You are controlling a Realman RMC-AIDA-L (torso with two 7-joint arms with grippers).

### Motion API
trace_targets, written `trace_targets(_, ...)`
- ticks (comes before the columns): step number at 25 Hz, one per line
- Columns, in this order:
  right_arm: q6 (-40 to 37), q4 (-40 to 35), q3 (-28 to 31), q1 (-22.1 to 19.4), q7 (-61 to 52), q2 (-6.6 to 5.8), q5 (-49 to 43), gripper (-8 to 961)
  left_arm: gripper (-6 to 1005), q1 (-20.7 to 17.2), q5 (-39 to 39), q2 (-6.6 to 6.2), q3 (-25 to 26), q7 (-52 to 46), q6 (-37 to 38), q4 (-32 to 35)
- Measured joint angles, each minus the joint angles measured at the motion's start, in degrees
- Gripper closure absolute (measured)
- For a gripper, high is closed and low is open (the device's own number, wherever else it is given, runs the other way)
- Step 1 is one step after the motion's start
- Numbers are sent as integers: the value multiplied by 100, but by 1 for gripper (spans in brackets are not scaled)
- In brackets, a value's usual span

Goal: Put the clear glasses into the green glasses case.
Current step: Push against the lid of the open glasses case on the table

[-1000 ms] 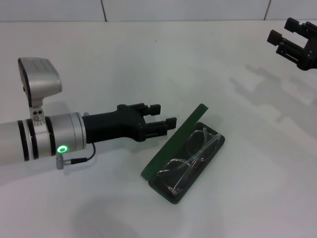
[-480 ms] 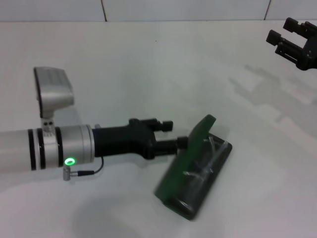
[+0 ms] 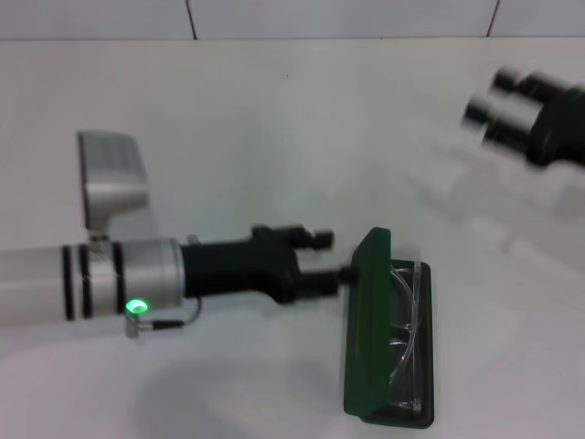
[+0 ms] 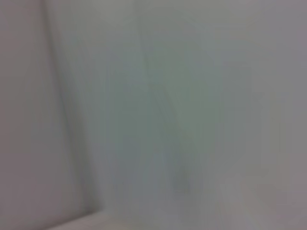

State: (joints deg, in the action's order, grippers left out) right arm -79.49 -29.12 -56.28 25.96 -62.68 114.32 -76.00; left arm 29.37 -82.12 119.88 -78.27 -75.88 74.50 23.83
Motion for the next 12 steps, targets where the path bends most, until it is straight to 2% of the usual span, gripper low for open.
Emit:
trace_targets(3, -782, -260, -537, 117, -625, -308, -963, 327, 301, -132, 137, -147, 599, 7, 4, 49)
trace_targets(6, -1463, -298, -859, 435, -1101, -482, -1973, 327, 301, -327, 141, -260, 1567, 69, 17, 90)
trace_targets(8, -1761, -346, -919, 585, -1179, -473, -2522, 327, 301, -494, 149, -288, 2160, 175, 97, 208)
trace_targets(10, -1999, -529, -923, 672, -1188, -373, -3114, 327, 301, -635, 151, -267, 2493, 261, 165, 407)
trace_targets(12, -2151, -681, -926, 722, -1193, -267, -3504, 327, 301, -689, 151, -250, 2581, 282, 187, 501)
